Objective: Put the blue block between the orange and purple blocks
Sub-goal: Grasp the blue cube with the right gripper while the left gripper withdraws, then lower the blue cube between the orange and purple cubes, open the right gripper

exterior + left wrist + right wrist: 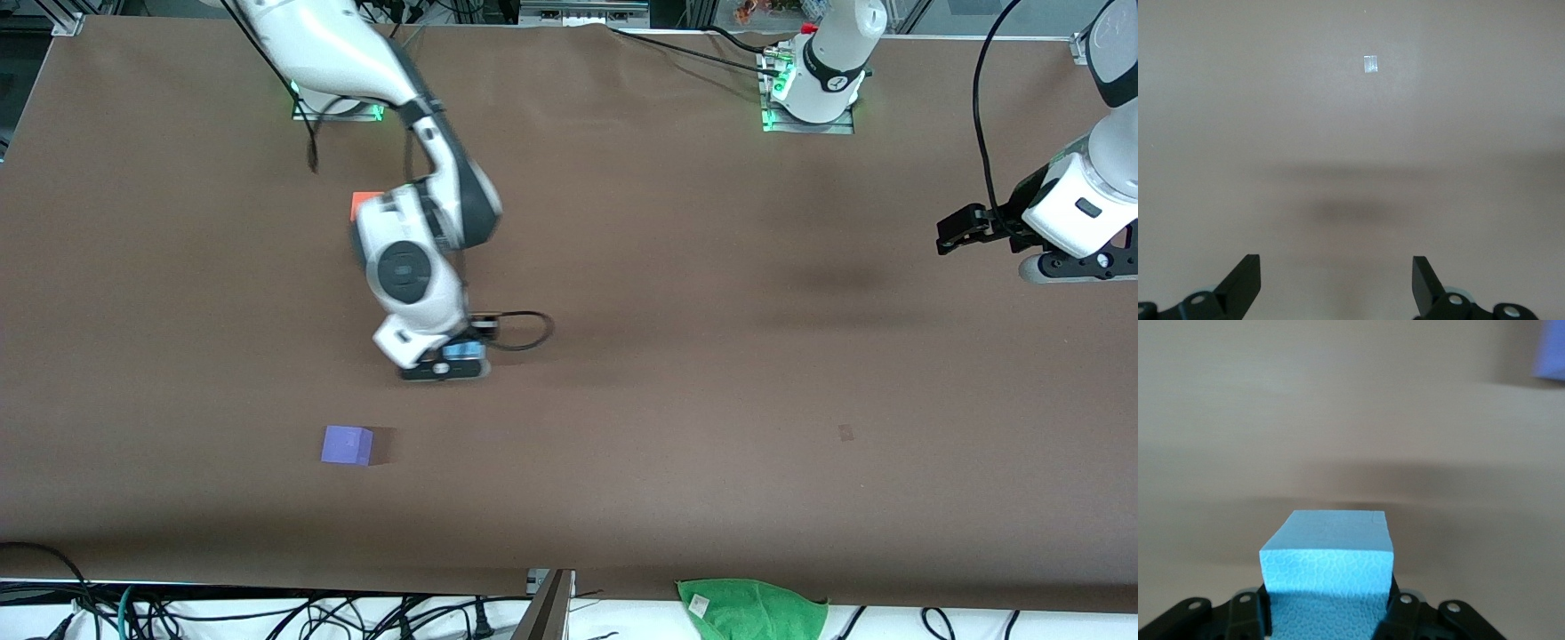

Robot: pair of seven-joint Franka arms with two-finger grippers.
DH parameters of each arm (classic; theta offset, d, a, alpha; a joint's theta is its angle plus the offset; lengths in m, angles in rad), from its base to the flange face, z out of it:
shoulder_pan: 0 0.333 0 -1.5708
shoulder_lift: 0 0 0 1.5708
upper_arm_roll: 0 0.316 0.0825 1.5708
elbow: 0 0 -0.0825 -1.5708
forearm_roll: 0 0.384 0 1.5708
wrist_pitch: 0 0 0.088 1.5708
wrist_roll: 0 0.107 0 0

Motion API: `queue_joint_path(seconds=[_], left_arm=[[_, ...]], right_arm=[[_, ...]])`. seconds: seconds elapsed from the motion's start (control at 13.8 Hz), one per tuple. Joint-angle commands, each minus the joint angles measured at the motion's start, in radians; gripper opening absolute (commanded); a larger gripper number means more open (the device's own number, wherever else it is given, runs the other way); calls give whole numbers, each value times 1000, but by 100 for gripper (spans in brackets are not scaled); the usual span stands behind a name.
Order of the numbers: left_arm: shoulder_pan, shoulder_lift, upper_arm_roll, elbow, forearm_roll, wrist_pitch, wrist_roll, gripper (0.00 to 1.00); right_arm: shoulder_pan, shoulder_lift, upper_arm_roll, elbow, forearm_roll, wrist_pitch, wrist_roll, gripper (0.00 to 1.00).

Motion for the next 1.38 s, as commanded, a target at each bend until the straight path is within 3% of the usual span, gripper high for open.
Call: queue_joint_path(seconds=[0.0,0.36,1.16,1.23,1.31], left_arm=[[8,-9,-5,2,-23,-9,26,100],[5,-9,-6,2,-22,-14,17,100],[-1,-10,-9,2,-20,-17,13,100],[-3,-10,-8,4,-20,-17,13,100],[-4,-10,-9,4,-20,-17,13,100]], right_arm=[[-72,-204,-16,-365,7,188,-199,4],[-184,-179,-13,-530,57,454,-337,4],[-178,-151,20,-523,120,490,-315,7],[-179,-146,20,-523,120,496,-315,9],[-179,-140,20,-523,120,499,-312,20]])
